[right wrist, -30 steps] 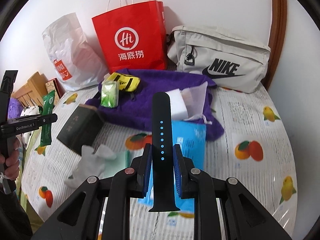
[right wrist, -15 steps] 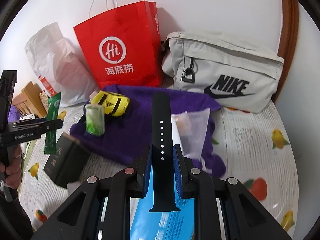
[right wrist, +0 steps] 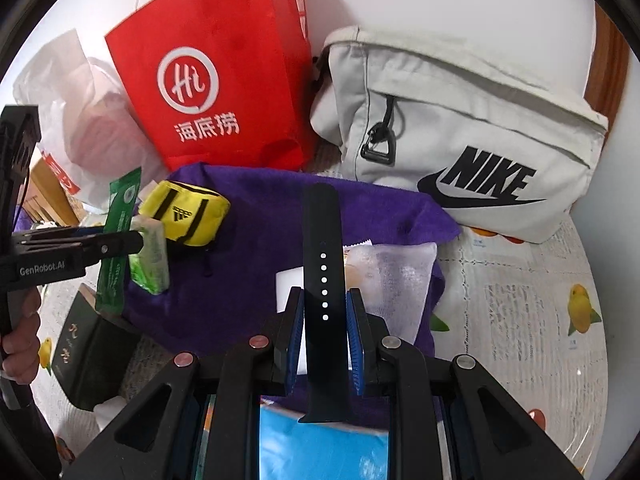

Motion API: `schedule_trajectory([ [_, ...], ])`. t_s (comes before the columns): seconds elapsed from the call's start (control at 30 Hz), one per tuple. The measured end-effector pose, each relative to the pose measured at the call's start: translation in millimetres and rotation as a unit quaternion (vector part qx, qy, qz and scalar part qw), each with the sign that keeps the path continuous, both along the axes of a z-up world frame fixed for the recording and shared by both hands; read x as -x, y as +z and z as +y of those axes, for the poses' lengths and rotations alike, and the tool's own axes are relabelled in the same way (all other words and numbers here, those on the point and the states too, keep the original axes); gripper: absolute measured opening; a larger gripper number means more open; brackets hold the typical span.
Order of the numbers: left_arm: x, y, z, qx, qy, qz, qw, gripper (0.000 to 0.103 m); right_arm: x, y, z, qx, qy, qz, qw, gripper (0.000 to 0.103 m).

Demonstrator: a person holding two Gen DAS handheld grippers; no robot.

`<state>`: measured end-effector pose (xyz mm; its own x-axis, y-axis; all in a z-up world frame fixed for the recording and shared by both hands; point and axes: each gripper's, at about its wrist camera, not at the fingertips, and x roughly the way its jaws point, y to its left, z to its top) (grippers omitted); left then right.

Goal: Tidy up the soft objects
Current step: 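Carry the green sachet and black strap onto the purple towel and open both tools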

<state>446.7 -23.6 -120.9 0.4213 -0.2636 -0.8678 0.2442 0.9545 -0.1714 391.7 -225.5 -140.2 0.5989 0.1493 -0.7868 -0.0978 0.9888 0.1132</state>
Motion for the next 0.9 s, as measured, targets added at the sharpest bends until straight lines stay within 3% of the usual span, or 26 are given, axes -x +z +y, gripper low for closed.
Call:
schedule_trajectory([
  [0.3,-21.5,-29.7,-20.9,-0.032,-0.006,0.017,0.9993,0.039,-17.5,-19.5,-8.2,0.008,-0.004,0.029,1.000,0.021],
  [0.7,-20.8,-32.4,-28.2,-0.044,-0.019,0.013,0.9988,0.042,-28.1,-34.4,-9.6,-0.002,-0.004,0.053,0.999,0.022],
  [0.8,-19.5,-32.3,-28.5,-0.041,-0.024,0.017,0.9987,0.047,-28.2,-34.7,-7.1,-0.007,0.000,0.054,0.998,0.023],
  [0.9,-18.1,-30.6,-27.3,-0.034,-0.026,0.020,0.9989,0.058,-27.6,-34.4,-5.6,-0.011,0.006,0.055,0.998,0.037],
])
